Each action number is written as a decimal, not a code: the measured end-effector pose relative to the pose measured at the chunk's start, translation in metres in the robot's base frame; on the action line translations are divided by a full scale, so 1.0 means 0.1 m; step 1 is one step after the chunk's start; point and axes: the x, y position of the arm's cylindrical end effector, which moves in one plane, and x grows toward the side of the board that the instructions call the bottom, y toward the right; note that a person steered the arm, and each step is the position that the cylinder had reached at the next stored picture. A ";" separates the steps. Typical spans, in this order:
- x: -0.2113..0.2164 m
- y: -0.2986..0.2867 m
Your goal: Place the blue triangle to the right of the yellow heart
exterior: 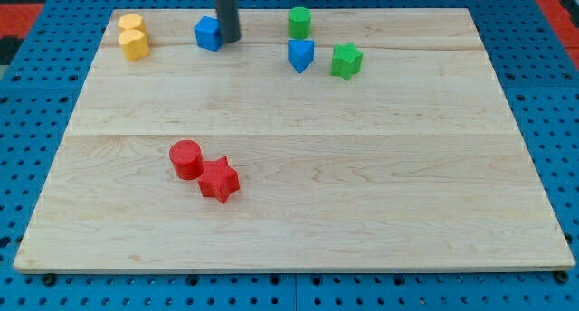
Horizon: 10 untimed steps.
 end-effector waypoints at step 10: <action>0.55 0.43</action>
